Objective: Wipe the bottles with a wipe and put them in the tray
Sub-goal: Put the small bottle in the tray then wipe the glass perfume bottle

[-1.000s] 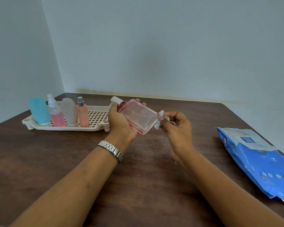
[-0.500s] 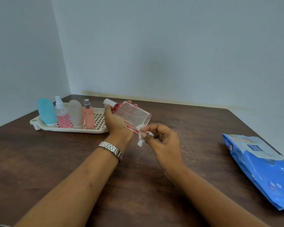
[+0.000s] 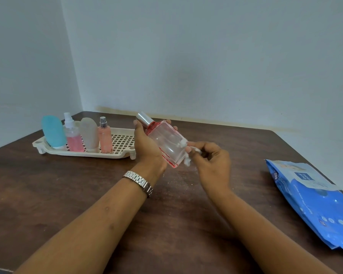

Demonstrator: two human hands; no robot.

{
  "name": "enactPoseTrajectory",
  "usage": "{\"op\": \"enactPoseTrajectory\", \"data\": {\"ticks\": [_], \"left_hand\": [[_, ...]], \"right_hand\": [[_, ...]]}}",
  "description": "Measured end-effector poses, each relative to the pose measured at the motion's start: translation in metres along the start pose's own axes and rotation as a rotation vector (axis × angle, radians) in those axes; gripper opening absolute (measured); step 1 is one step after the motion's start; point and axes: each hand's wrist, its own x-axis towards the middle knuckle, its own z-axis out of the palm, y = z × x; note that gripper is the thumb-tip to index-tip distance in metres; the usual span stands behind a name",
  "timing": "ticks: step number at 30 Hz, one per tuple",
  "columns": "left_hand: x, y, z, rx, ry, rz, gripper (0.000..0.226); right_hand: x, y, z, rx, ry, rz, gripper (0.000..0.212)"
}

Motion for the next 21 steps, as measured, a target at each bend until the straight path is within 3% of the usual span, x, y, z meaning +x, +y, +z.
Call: {"op": "enactPoseTrajectory", "data": {"ticks": [4, 8, 13, 17, 21], "left_hand": [[0.007, 0.012, -0.005, -0.030, 0.051, 0.014, 0.078], [0.003, 0.012, 0.001, -0.016, -0.014, 0.024, 0.072], [-0.005, 0.006, 0.003, 0.042, -0.134, -0.100, 0.077], [-0.012, 0.006, 0.004, 0.108, -0.227, -0.131, 0.078], [-0.018, 0.004, 0.008, 0.138, -0.319, -0.102, 0.075]], "right_hand": [[-0.023, -0.002, 0.020, -0.173, -0.143, -0.218, 0.006], [-0.020, -0.004, 0.019, -0.197, -0.076, -0.311, 0.010], [0.004, -0.002, 0.004, -0.021, 0.077, -0.036, 0.017], [0.014, -0.003, -0.011, 0.096, 0.001, 0.173, 0.010], [0.013, -0.004, -0.010, 0.289, -0.089, 0.345, 0.018]]}}
